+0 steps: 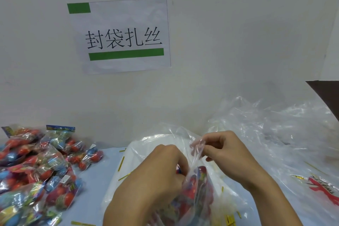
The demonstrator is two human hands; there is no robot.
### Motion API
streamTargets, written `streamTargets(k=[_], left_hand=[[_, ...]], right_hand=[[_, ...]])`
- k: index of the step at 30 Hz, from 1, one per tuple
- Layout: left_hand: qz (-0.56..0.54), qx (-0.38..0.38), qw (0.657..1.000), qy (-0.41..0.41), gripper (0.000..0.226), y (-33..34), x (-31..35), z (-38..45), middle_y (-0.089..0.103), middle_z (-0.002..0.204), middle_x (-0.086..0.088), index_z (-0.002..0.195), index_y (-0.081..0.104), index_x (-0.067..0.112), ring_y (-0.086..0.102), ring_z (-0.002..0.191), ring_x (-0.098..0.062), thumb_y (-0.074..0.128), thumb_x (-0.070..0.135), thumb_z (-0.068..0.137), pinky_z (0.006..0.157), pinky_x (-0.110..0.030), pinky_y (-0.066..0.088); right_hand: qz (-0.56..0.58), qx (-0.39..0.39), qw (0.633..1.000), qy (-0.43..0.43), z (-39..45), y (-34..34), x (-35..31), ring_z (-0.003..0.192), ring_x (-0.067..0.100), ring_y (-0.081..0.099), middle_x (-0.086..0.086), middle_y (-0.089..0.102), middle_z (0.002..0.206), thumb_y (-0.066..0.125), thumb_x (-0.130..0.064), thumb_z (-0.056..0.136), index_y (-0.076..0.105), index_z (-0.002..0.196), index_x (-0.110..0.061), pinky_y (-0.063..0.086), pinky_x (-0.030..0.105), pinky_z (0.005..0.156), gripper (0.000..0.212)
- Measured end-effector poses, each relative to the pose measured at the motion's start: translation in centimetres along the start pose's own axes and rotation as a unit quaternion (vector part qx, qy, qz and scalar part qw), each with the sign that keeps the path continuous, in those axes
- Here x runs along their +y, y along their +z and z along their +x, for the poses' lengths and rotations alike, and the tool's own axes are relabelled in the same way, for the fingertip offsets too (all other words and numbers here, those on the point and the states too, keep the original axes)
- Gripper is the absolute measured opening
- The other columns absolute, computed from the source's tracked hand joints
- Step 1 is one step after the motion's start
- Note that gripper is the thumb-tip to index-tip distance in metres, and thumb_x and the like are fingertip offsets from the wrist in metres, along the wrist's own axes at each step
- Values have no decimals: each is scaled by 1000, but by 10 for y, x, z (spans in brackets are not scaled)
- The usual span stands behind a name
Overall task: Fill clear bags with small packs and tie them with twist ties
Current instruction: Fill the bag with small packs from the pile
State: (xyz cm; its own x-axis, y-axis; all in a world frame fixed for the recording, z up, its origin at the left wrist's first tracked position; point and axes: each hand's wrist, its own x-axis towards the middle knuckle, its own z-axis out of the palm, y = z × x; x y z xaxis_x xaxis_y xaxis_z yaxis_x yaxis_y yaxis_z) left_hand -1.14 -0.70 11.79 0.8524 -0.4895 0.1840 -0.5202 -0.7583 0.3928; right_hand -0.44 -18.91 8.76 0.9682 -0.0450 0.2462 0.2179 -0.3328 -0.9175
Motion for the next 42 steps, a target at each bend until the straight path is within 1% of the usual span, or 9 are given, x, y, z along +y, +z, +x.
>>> streamTargets(k=[3, 6, 10, 14, 23, 29, 33, 38, 42], left_hand=[[-20, -10, 999, -25, 16, -2, 1, -3, 67, 97, 9, 83, 72, 21, 62, 80, -4, 58, 19, 90, 69, -17, 53], [-46, -31, 998, -39, 12, 0, 2, -4, 60, 103, 11, 93, 69, 30, 58, 89, -7, 57, 29, 91, 82, -27, 55], [-36, -109, 990, -81, 20, 5, 10, -7, 43, 104, 11, 112, 58, 44, 40, 103, -19, 50, 46, 93, 89, -31, 35], [-23, -142, 986, -85, 25, 2, 17, -8, 53, 110, 7, 115, 59, 45, 33, 116, -20, 48, 35, 96, 90, -33, 19], [89, -221, 960, -147, 19, 7, 26, -3, 43, 106, 1, 113, 54, 24, 35, 97, -20, 45, 34, 98, 110, -48, 29], [-31, -171, 979, -103, 10, -1, 9, -6, 58, 96, 11, 96, 53, 30, 50, 95, -17, 45, 35, 95, 90, -35, 40], [-73, -116, 987, -85, 24, -1, 7, -7, 66, 108, 17, 110, 58, 38, 56, 105, -11, 38, 34, 97, 103, -37, 39], [-41, 2, 998, -49, 31, 5, 7, 1, 67, 96, 12, 109, 64, 41, 66, 84, -4, 46, 17, 99, 86, -38, 55], [-44, 66, 995, -57, 29, 17, 2, 8, 58, 94, 15, 106, 65, 44, 64, 75, -1, 59, 17, 96, 75, -34, 60]], right_hand=[[24, 21, 999, -14, 1, 6, 0, 76, 11, 73, -6, 78, 81, 63, -2, 93, 81, 83, -21, 53, 13, 62, 28], [40, 6, 999, -15, 2, 8, 0, 79, 12, 74, -3, 79, 82, 64, -7, 95, 82, 84, -24, 53, 15, 64, 28], [55, -14, 998, -13, 2, 10, 0, 82, 13, 74, -2, 79, 84, 67, -7, 92, 82, 83, -23, 53, 16, 65, 23], [77, -19, 997, -4, 2, 11, 2, 86, 16, 75, -2, 79, 87, 70, -9, 91, 82, 85, -19, 53, 20, 67, 17], [63, -48, 997, -4, 4, 18, 4, 85, 17, 75, 1, 79, 84, 63, -4, 93, 82, 83, -30, 55, 18, 71, 34], [113, -2, 994, -4, 5, 13, 5, 83, 21, 74, 4, 79, 85, 68, -11, 93, 83, 84, -24, 59, 22, 70, 22], [125, -14, 992, -5, 5, 11, 4, 81, 26, 74, 11, 78, 84, 68, -14, 93, 82, 85, -15, 59, 29, 72, 17], [118, -17, 993, -3, 4, 12, 5, 88, 29, 75, 10, 78, 90, 65, -16, 96, 82, 89, -13, 60, 44, 89, 19], [107, -23, 994, -5, 4, 13, 6, 87, 19, 75, 5, 79, 87, 65, -18, 97, 82, 88, -18, 60, 37, 86, 20]])
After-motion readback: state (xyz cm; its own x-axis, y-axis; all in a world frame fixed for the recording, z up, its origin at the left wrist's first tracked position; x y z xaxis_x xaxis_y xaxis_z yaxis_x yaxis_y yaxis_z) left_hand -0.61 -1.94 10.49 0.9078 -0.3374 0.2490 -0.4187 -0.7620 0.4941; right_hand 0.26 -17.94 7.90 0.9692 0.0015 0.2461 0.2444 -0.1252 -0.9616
